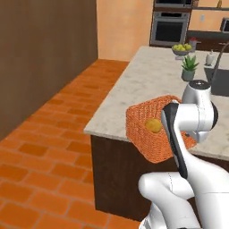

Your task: Open the cabinet, pick up the bread from the cabinet and place it in the basket. Then move the basket to the dining counter.

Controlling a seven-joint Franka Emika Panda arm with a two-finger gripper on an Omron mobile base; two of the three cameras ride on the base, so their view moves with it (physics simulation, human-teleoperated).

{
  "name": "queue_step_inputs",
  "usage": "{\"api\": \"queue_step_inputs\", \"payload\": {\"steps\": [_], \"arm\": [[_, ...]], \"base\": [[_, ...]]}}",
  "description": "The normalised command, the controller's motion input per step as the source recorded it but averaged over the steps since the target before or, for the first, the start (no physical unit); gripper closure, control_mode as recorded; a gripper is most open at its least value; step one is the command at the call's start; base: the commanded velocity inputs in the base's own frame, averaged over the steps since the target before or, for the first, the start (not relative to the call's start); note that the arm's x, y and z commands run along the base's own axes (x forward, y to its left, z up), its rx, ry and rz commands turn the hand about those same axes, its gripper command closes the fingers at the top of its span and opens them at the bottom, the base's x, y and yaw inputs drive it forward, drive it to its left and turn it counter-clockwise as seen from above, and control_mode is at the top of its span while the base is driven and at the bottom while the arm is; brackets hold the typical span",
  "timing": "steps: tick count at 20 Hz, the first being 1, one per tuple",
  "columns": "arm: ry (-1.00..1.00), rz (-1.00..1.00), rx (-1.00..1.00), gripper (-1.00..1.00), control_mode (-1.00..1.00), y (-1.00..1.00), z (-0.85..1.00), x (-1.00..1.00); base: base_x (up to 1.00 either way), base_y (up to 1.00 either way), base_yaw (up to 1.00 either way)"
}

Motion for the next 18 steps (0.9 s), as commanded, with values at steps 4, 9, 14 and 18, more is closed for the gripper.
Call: {"api": "queue_step_inputs", "payload": {"steps": [4,9,14,18], "arm": [[0.00,0.00,0.00,1.00,1.00,0.00,0.00,0.00],[0.00,0.00,0.00,1.00,1.00,0.00,0.00,0.00],[0.00,0.00,0.00,1.00,1.00,0.00,0.00,0.00],[0.00,0.00,0.00,1.00,1.00,0.00,0.00,0.00]], "base": [[1.00,0.88,-0.60],[1.00,0.44,-0.44],[0.42,0.04,-0.16],[0.49,0.00,-0.01]]}}
